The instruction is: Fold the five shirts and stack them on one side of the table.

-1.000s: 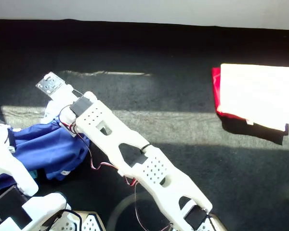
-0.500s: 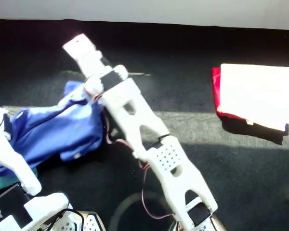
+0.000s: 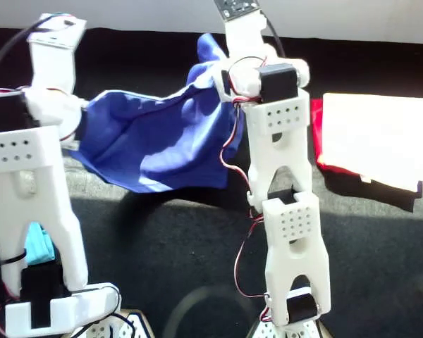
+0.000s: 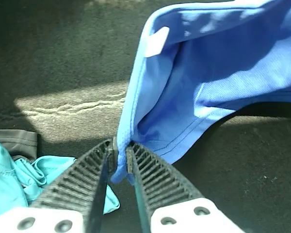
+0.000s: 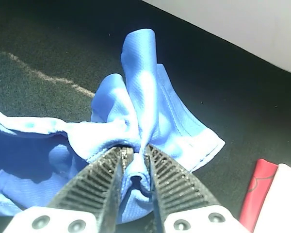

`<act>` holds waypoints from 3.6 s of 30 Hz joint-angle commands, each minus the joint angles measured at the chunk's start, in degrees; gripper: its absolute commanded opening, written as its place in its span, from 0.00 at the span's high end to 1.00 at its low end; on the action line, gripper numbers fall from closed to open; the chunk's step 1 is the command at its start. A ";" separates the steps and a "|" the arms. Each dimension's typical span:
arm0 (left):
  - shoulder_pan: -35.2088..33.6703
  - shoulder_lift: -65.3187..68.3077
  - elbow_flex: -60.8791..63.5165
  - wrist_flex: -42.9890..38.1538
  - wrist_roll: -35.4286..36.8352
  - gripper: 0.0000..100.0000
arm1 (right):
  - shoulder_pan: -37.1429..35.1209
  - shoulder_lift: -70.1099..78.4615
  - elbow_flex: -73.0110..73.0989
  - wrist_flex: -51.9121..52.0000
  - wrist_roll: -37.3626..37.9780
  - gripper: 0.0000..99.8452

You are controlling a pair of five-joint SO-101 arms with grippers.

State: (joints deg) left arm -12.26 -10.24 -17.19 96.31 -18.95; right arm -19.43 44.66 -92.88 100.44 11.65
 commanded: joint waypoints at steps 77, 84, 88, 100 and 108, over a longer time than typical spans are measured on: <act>-13.85 -0.57 20.97 -14.68 -0.18 0.99 | -7.08 -46.29 81.27 -37.05 0.53 0.99; -13.93 -0.22 11.74 -9.58 -0.18 0.99 | -5.93 -37.93 70.46 -32.31 0.53 0.97; -14.02 -0.22 14.37 -9.32 -0.26 0.99 | -6.46 -31.25 70.02 -29.05 0.53 0.86; -23.52 -0.22 18.15 -9.41 -8.62 0.99 | -9.71 -28.18 70.20 -29.76 0.44 0.83; -29.32 -0.22 18.59 -9.41 -9.93 0.99 | -13.67 -15.25 69.32 -35.12 -2.46 0.83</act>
State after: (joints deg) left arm -39.96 -9.98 1.54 86.73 -28.35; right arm -32.35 26.81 -21.05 68.44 11.56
